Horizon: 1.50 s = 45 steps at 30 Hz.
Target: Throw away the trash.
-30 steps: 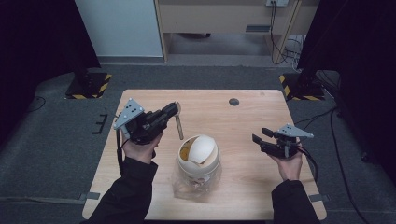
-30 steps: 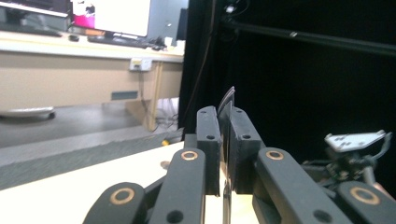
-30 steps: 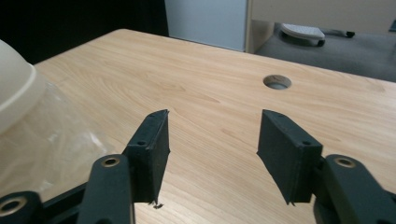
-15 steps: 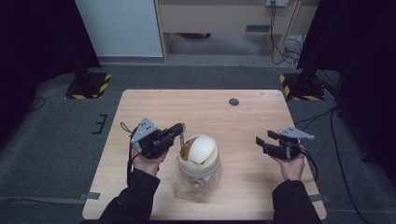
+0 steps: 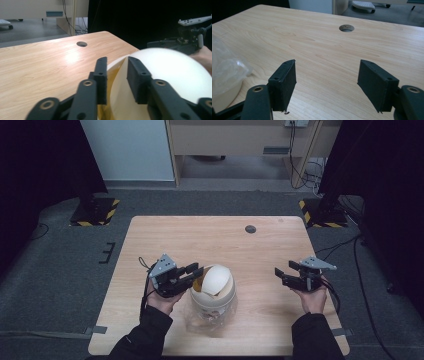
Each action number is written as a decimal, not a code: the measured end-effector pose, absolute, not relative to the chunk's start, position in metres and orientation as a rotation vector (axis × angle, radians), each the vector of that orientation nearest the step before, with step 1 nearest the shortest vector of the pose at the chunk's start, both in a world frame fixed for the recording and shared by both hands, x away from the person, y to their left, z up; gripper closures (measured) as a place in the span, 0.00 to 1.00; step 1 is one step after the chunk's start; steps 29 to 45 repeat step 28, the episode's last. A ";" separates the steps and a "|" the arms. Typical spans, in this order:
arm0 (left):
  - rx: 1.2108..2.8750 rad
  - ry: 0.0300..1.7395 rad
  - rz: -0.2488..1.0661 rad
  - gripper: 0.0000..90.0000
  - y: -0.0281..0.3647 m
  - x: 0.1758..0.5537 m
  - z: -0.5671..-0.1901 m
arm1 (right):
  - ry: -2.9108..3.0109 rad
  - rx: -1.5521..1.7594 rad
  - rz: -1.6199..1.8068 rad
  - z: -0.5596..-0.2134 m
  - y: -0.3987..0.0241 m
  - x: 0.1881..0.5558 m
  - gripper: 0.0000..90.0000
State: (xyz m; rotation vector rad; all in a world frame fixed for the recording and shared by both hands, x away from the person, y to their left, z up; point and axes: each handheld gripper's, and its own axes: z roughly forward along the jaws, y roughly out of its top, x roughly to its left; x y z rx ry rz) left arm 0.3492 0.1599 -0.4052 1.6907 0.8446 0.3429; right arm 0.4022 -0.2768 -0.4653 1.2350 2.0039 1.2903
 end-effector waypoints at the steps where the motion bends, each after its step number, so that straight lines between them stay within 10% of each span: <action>1: 1.696 0.842 0.341 0.70 0.163 0.349 -0.406 | 2.001 1.236 1.286 -0.466 -0.277 0.402 0.34; 25: 2.031 1.400 0.494 0.15 0.278 0.379 -0.508 | 2.023 1.444 1.136 -0.498 -0.297 0.411 0.08; 45: 2.068 1.412 0.488 0.12 0.278 0.381 -0.513 | 2.049 1.455 1.102 -0.503 -0.298 0.412 0.07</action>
